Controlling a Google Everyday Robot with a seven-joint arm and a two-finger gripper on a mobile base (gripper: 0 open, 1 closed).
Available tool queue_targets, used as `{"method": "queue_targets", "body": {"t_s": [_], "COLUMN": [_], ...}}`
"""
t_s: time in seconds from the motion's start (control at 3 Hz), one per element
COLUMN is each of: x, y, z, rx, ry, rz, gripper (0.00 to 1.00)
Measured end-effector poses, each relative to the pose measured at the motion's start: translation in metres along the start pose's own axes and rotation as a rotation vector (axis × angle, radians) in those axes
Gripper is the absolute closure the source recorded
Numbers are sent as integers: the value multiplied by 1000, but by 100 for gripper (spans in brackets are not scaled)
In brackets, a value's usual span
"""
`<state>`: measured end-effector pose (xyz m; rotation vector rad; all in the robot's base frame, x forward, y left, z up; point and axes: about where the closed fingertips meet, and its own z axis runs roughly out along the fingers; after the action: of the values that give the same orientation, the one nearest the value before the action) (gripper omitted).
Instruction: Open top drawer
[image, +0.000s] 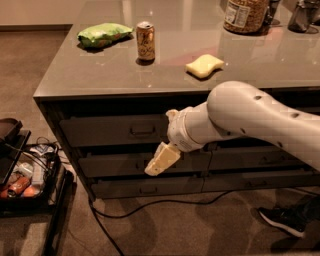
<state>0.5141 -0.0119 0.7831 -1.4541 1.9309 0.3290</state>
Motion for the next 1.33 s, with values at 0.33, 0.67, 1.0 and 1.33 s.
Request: {"method": "queue_targets", "body": {"t_s": [0.33, 0.67, 1.0, 1.33], "x": [13, 13, 16, 8], "y": [-15, -15, -20, -51], "z": [21, 21, 26, 79], "rx": [15, 15, -10, -23], "ry": [16, 17, 31, -11], "rz": [58, 64, 93, 103], "gripper": [0, 0, 0, 0]}}
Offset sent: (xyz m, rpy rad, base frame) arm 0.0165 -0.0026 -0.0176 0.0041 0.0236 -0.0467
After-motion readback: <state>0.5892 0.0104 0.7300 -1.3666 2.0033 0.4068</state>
